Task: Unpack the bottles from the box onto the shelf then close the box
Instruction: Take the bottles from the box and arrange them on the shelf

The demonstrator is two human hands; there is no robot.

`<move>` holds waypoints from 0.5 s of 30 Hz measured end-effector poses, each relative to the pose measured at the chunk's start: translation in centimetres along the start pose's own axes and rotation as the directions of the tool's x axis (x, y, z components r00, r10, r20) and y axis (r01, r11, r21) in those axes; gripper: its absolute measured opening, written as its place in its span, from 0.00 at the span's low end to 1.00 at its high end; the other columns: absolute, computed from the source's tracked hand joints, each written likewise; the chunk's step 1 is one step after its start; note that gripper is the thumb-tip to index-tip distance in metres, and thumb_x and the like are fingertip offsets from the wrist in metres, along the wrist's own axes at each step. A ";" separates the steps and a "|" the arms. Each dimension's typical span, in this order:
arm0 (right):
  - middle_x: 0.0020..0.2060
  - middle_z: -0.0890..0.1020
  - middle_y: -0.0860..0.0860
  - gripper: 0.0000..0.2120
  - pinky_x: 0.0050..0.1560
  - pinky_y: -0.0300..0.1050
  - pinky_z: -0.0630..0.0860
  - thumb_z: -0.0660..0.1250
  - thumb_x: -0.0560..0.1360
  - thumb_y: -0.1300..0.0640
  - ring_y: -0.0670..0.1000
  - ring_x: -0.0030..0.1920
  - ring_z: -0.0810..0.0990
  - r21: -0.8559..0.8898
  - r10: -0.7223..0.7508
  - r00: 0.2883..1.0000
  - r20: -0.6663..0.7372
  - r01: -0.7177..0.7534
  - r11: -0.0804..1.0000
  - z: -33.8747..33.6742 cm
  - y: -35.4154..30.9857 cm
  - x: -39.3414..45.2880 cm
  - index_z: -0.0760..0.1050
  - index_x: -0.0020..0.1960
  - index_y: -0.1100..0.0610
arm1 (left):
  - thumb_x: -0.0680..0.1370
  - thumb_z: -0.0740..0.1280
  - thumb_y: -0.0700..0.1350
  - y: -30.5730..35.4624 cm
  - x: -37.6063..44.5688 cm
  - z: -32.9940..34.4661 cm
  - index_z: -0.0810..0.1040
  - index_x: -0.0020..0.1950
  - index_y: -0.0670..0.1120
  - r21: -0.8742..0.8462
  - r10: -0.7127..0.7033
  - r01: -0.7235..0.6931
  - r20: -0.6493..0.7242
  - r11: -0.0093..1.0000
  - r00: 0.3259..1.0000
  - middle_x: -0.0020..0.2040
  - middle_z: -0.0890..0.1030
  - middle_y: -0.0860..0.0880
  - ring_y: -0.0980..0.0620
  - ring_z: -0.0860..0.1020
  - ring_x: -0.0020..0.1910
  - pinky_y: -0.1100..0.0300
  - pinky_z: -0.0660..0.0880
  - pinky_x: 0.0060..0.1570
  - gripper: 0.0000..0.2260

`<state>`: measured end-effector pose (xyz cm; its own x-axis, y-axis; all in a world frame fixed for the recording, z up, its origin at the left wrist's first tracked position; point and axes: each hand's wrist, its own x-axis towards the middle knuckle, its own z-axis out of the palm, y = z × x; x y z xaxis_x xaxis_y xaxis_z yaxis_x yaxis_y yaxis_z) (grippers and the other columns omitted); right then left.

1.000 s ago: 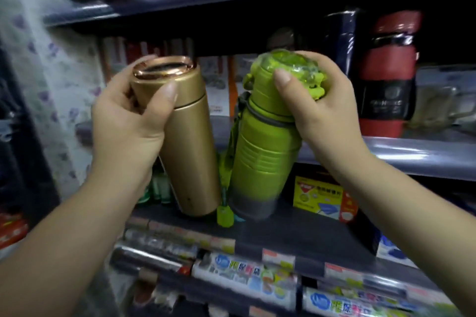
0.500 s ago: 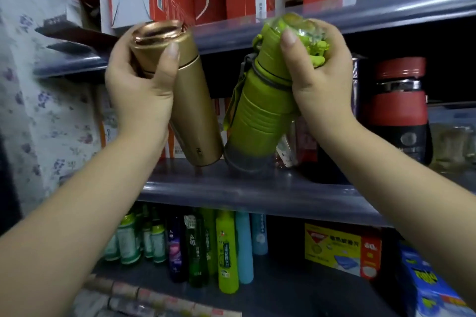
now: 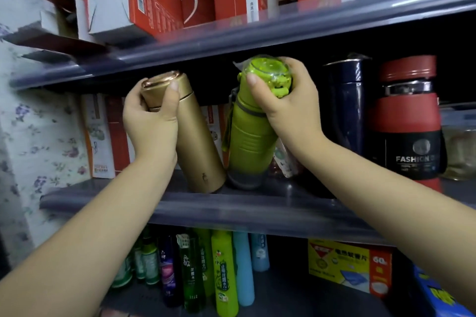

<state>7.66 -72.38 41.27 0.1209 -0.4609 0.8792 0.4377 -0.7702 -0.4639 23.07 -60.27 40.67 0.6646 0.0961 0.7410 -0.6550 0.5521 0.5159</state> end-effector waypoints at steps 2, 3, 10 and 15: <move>0.44 0.81 0.42 0.23 0.50 0.35 0.75 0.73 0.67 0.42 0.38 0.47 0.79 -0.053 0.040 0.999 0.015 -0.039 0.998 0.1 0.1 1.1 0.75 0.56 0.54 | 0.64 0.74 0.59 -0.5 0.3 0.3 0.75 0.61 0.37 -0.014 -0.049 0.049 -0.015 0.999 0.999 0.55 0.82 0.41 0.53 0.80 0.48 0.59 0.78 0.51 0.35; 0.46 0.81 0.43 0.24 0.52 0.37 0.76 0.73 0.67 0.41 0.40 0.48 0.80 -0.077 0.058 0.998 0.032 -0.056 0.995 0.2 0.2 1.6 0.75 0.56 0.54 | 0.63 0.75 0.59 -0.7 0.5 0.5 0.75 0.61 0.36 -0.021 -0.064 0.063 -0.017 0.998 0.998 0.55 0.82 0.40 0.53 0.80 0.46 0.59 0.77 0.48 0.36; 0.53 0.82 0.53 0.33 0.55 0.43 0.75 0.71 0.65 0.35 0.52 0.55 0.80 -0.216 0.161 0.986 0.043 -0.148 0.965 1.1 1.3 4.4 0.75 0.58 0.59 | 0.63 0.74 0.61 -1.0 1.2 1.5 0.77 0.59 0.39 0.078 -0.142 0.136 0.085 0.988 0.986 0.47 0.83 0.49 0.57 0.80 0.42 0.61 0.76 0.43 0.34; 0.60 0.79 0.53 0.33 0.58 0.42 0.73 0.71 0.67 0.38 0.53 0.61 0.77 -0.265 0.247 0.963 0.109 -0.211 0.941 1.4 0.9 6.0 0.74 0.63 0.58 | 0.73 0.73 0.51 -1.2 0.7 3.1 0.78 0.55 0.45 0.089 -0.244 0.231 0.194 0.969 0.950 0.45 0.83 0.51 0.58 0.81 0.41 0.61 0.79 0.45 0.15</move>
<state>10.01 -75.29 46.27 0.3219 -0.5859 0.7437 0.1502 -0.7440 -0.6511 23.28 -63.43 41.89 0.7219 -0.2038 0.6613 -0.5133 0.4831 0.7093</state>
